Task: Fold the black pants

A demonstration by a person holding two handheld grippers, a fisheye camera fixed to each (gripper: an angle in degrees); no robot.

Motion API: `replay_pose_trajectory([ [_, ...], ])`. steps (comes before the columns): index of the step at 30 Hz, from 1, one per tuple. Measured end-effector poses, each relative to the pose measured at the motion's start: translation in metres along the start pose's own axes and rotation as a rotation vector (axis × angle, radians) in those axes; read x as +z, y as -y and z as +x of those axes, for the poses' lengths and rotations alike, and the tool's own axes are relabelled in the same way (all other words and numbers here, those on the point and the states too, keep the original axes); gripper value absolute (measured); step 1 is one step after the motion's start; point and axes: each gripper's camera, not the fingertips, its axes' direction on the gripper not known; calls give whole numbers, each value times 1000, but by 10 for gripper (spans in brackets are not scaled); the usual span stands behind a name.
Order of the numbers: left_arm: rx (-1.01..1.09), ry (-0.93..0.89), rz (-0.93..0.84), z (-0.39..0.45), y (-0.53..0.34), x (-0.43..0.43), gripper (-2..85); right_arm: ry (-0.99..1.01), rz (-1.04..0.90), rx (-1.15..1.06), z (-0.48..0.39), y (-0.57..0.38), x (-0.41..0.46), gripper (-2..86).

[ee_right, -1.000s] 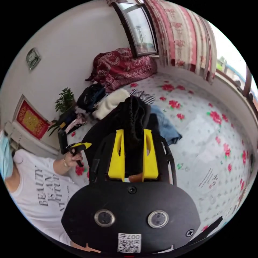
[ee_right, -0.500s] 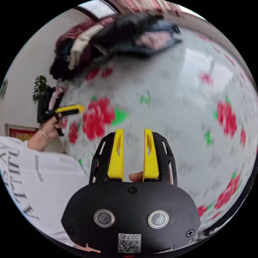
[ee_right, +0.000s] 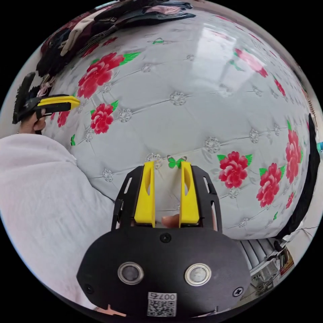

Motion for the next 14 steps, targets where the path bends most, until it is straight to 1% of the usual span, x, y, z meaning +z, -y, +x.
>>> replay_pose_trajectory([
  [2,46,52,-58,15,4,7,13,-49,39,-12,-14,-3,-2,103],
  [4,93,120,-158,32,8,22,3,-41,74,-6,-17,-7,-3,104],
  [5,100,126,-179,35,9,26,2,-32,92,-13,-17,-10,-5,105],
  [6,113,155,-153,40,9,25,0,-28,103,-15,-16,-11,-5,106],
  [8,133,179,-157,44,12,25,-2,-2,135,-12,-17,-16,-8,105],
  [14,178,163,-164,42,22,20,-5,-40,165,62,-41,-20,-11,94],
])
